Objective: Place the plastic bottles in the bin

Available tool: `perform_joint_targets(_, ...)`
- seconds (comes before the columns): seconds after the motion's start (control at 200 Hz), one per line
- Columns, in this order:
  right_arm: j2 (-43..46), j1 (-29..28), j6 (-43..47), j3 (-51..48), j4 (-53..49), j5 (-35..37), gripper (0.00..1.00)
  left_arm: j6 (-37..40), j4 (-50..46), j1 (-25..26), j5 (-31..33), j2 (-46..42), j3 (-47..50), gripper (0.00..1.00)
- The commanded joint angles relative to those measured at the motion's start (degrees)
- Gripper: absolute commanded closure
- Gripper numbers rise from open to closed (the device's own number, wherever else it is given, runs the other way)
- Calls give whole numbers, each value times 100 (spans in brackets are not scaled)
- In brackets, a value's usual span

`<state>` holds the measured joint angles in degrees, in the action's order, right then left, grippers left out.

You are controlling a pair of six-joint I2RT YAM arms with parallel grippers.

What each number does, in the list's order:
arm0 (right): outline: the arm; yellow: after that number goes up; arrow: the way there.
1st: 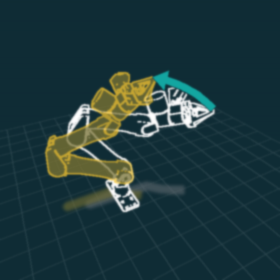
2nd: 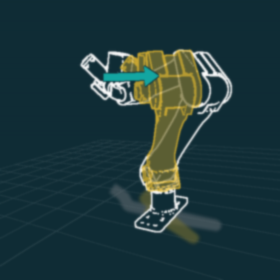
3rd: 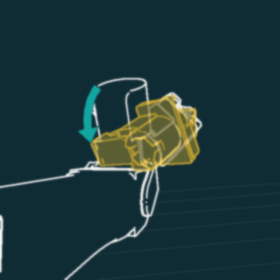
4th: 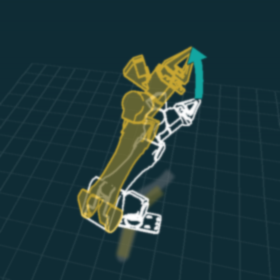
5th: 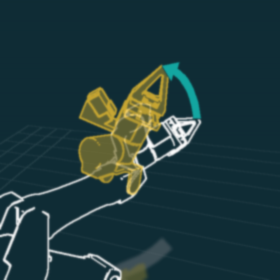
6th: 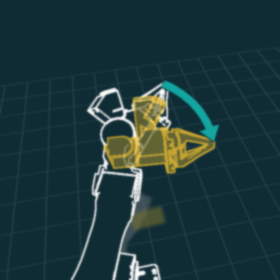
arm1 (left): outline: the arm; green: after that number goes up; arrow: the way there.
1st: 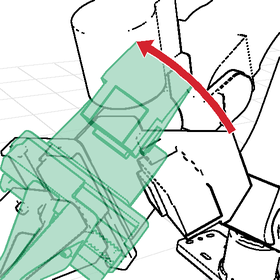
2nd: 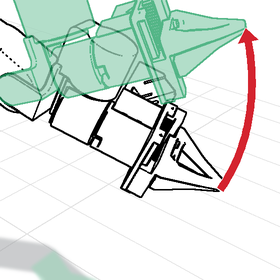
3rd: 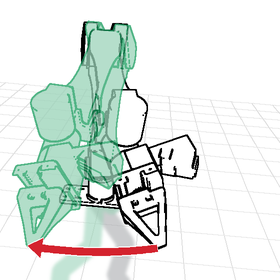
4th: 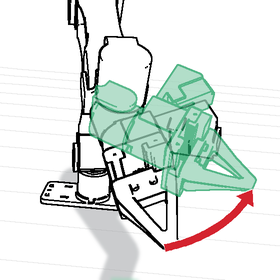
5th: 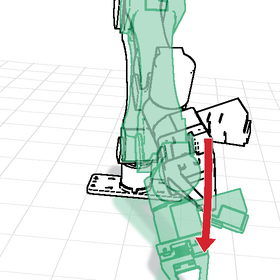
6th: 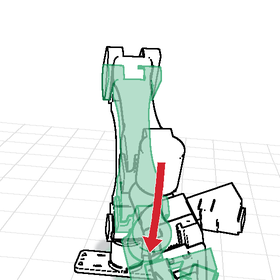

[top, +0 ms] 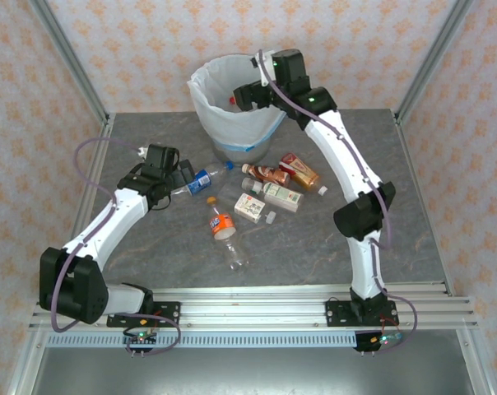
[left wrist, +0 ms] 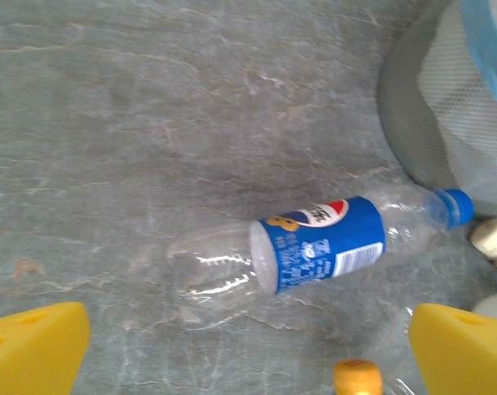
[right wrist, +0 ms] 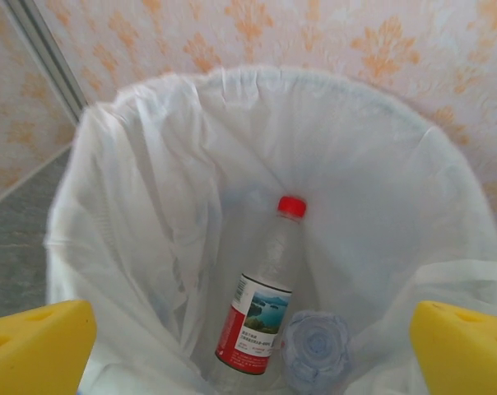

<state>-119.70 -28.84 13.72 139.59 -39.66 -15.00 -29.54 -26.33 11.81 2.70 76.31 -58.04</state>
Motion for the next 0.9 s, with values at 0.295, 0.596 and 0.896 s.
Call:
perform_joint_targets(0.295,958,-11,-290,-886,91,-75,1,1504,61,-62,-577,557,-462,0)
perform_joint_targets(0.596,2056,-8,-252,-2732,942,-121,1,2287,141,-65,-200,597,-225,0)
perform_joint_targets(0.896,3265,-8,-597,-4968,2254,2,1,2489,-137,-98,-385,832,-562,0)
